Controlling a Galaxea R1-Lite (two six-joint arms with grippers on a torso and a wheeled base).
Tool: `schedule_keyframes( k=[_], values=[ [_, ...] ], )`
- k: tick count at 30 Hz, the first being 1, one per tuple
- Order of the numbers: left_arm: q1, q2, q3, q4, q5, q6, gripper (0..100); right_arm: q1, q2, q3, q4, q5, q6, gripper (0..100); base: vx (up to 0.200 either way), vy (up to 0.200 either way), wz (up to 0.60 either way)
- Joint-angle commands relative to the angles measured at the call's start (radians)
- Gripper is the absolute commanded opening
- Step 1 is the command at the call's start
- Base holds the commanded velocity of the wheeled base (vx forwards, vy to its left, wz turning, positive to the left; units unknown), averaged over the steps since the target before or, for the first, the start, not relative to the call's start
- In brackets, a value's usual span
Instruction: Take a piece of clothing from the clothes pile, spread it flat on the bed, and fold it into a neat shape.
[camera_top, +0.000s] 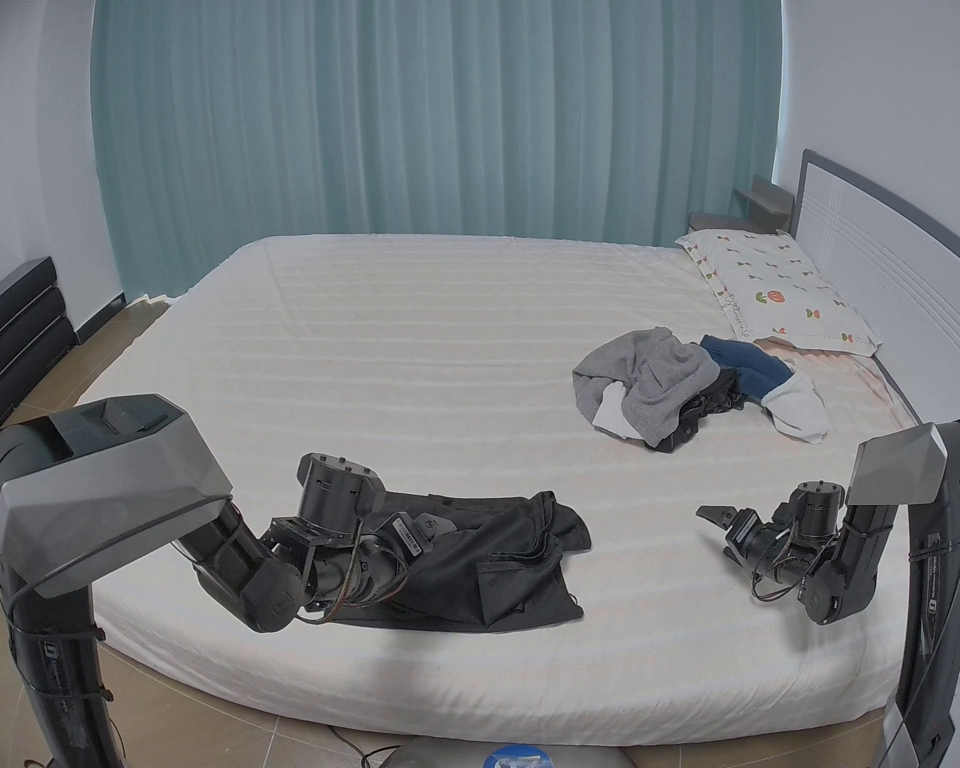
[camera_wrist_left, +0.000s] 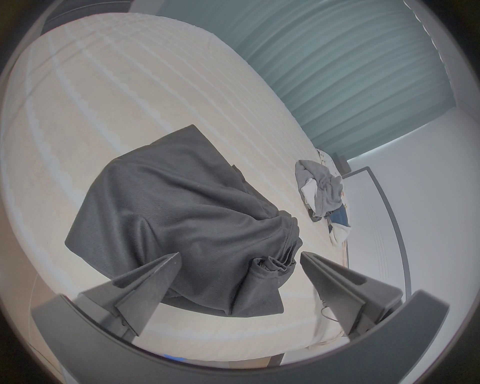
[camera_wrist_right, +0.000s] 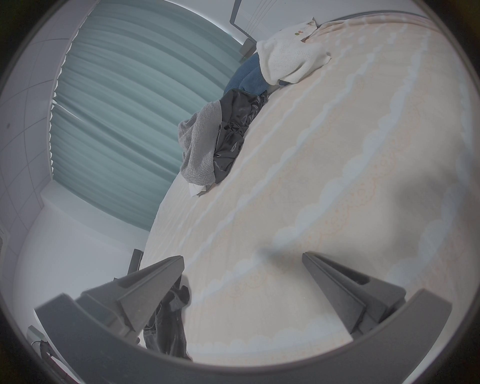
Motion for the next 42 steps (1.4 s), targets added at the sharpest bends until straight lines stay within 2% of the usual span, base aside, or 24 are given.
schedule_keyframes(
  k=[1, 4, 6, 10, 12, 19, 20, 22, 25, 34, 42],
  values=[
    [0.058, -0.02, 0.008, -0.006, -0.009, 0.0, 100, 0.03, -0.022, 0.014, -0.01, -0.024, -0.014, 100, 0.0, 0.2, 0.0],
    [0.082, -0.017, -0.003, -0.005, -0.011, -0.002, 100, 0.07, -0.065, 0.014, 0.004, -0.087, -0.02, 100, 0.0, 0.2, 0.0],
    [0.112, -0.01, -0.018, -0.006, -0.017, -0.003, 100, 0.137, -0.111, 0.021, 0.018, -0.146, -0.024, 100, 0.0, 0.2, 0.0],
    [0.124, 0.0, -0.037, -0.006, -0.023, -0.003, 100, 0.188, -0.128, 0.035, 0.047, -0.179, -0.069, 100, 0.0, 0.2, 0.0],
    [0.156, 0.02, -0.055, -0.005, -0.029, -0.005, 100, 0.212, -0.121, 0.035, 0.047, -0.214, -0.12, 100, 0.0, 0.2, 0.0],
    [0.191, 0.056, -0.058, -0.011, -0.065, -0.005, 100, 0.288, -0.167, 0.035, 0.124, -0.278, -0.143, 100, 0.0, 0.2, 0.0],
    [0.193, 0.058, -0.058, -0.011, -0.075, -0.005, 100, 0.314, -0.183, 0.024, 0.171, -0.297, -0.163, 100, 0.0, 0.2, 0.0],
    [0.193, 0.058, -0.058, -0.011, -0.075, -0.005, 100, 0.314, -0.183, 0.024, 0.171, -0.297, -0.163, 100, 0.0, 0.2, 0.0],
    [0.191, 0.055, -0.054, -0.011, -0.078, -0.011, 100, 0.375, -0.194, 0.008, 0.222, -0.36, -0.238, 100, 0.0, 0.2, 0.0],
    [0.19, 0.056, -0.052, -0.011, -0.078, -0.02, 100, 0.442, -0.202, -0.08, 0.358, -0.452, -0.339, 100, 0.0, 0.2, 0.0],
    [0.185, 0.059, -0.054, -0.011, -0.077, -0.015, 100, 0.421, -0.197, -0.083, 0.409, -0.519, -0.417, 100, 0.0, 0.05, 0.0]
  ],
)
